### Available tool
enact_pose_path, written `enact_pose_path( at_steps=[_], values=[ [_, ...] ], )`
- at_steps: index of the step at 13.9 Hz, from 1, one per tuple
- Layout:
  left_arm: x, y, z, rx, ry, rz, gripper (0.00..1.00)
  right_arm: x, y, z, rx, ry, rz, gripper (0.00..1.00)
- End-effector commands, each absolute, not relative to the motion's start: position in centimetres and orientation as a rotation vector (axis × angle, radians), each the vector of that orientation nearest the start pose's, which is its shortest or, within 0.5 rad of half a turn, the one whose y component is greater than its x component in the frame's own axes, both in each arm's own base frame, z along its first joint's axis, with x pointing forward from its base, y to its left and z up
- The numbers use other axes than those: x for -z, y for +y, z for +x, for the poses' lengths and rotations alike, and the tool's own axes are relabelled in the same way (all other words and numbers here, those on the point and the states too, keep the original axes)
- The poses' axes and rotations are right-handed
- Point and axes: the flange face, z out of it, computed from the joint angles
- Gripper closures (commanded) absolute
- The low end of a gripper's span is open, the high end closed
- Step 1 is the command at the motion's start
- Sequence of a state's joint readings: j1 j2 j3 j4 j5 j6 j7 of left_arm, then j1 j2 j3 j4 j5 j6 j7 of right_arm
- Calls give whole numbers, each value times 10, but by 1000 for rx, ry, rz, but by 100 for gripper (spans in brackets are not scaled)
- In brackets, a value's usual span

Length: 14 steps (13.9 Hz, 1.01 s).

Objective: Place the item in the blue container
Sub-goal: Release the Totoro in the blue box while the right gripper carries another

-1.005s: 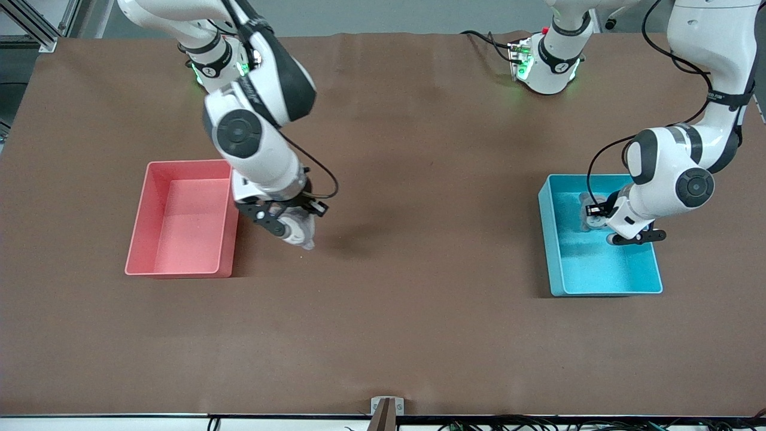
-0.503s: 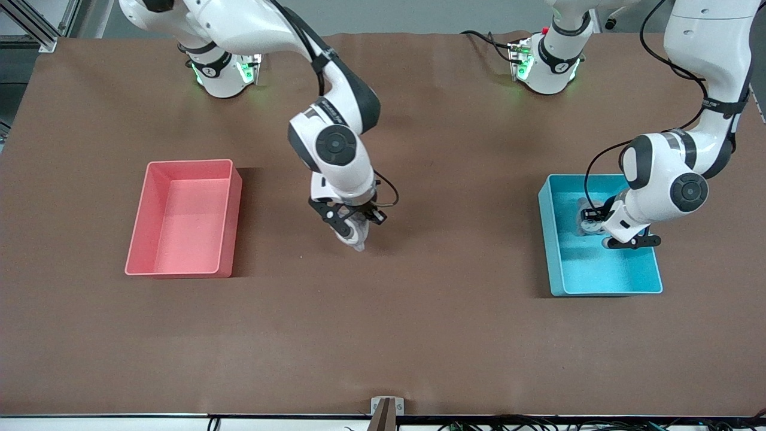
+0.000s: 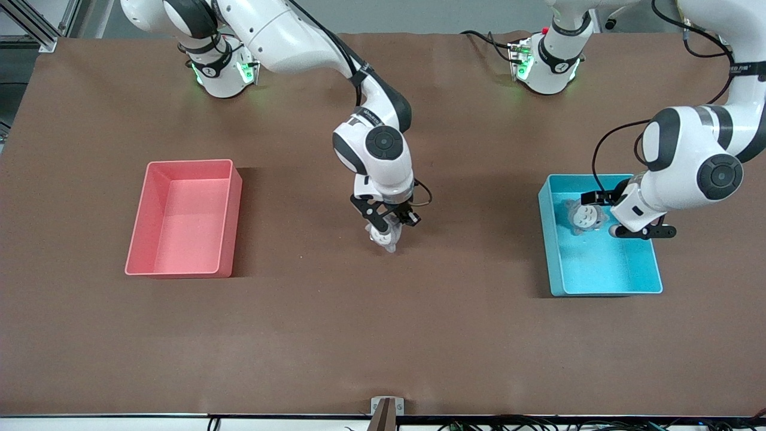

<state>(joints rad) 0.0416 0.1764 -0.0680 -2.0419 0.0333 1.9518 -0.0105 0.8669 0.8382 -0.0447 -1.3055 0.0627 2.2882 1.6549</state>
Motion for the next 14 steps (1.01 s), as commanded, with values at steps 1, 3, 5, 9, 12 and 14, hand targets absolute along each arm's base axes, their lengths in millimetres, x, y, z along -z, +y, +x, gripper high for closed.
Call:
enact_pose_path(
  at_steps=[1,3,5,9,12,14],
  values=[
    [-345,-19,545,-429,75,-3087,0,-242,581,510,113,1262,-2710,100],
    [-353,-43,549,-407,104,-3112,0,-234,586,508,144,1240,-2699,100],
    [-364,-67,555,-374,47,-3144,0,-223,587,506,145,1242,-2705,100],
    [-383,-132,570,-308,2,-3179,0,-213,584,505,172,1226,-2729,96],
    [-385,-176,572,-303,-52,-3192,0,-198,581,503,220,1194,-2769,96],
    [-385,-203,573,-302,-91,-3201,0,-197,576,509,219,1211,-2767,8]
  ],
)
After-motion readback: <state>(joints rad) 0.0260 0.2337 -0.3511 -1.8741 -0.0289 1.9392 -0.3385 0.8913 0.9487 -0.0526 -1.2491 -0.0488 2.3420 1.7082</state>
